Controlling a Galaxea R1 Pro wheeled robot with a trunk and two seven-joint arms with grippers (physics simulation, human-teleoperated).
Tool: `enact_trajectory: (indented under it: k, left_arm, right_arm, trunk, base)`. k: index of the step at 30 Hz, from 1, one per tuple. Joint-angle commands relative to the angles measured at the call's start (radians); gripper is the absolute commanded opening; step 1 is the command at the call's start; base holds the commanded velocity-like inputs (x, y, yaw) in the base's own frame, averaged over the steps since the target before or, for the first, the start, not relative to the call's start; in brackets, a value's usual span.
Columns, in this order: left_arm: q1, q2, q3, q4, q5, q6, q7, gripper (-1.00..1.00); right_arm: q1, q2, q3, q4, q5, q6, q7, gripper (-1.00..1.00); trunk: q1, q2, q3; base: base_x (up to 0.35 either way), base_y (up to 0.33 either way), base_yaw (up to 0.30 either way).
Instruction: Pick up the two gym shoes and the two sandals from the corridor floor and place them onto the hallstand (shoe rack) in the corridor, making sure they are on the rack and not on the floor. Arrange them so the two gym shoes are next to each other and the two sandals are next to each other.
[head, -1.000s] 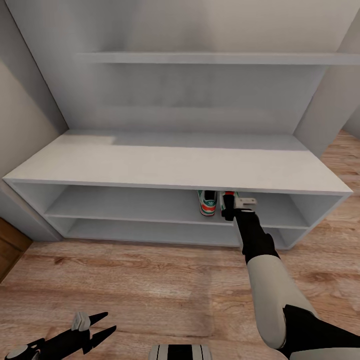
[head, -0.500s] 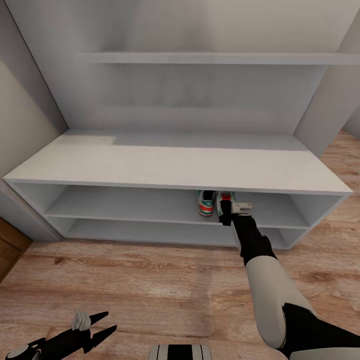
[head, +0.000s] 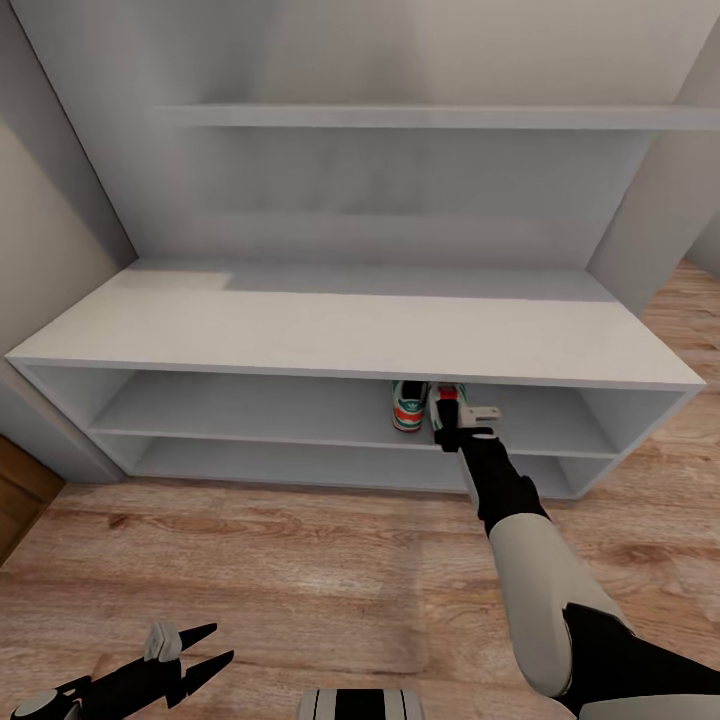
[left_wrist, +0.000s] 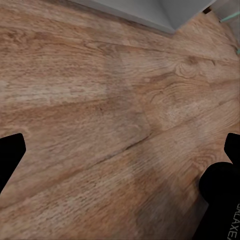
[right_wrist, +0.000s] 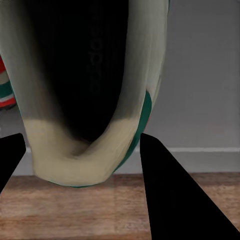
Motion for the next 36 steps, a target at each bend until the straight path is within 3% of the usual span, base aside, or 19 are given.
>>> enact_trajectory:
  k: [1, 11, 36]
  left_arm:
    - [-0.001, 0.001, -0.002, 0.001, 0.003, -0.008, -0.003, 1.00]
    - [-0.001, 0.001, -0.002, 0.002, 0.003, -0.008, -0.004, 1.00]
    - [-0.001, 0.002, 0.005, 0.010, 0.004, -0.008, -0.009, 1.00]
  right_arm:
    - [0.000, 0.001, -0.003, 0.008, -0.012, 0.002, 0.000, -1.00]
    - [0.000, 0.001, -0.003, 0.006, -0.010, -0.075, -0.002, -1.00]
    - [-0.003, 0.001, -0.005, -0.003, -0.009, -0.082, -0.002, -1.00]
  trunk:
    - [0.000, 0.000, -0.001]
    - [0.000, 0.000, -0.001]
    - [0.000, 0.000, -0.001]
  base:
    - [0.000, 0.000, 0.000]
    - [0.000, 0.000, 0.000]
    - [0.018, 0.000, 0.000]
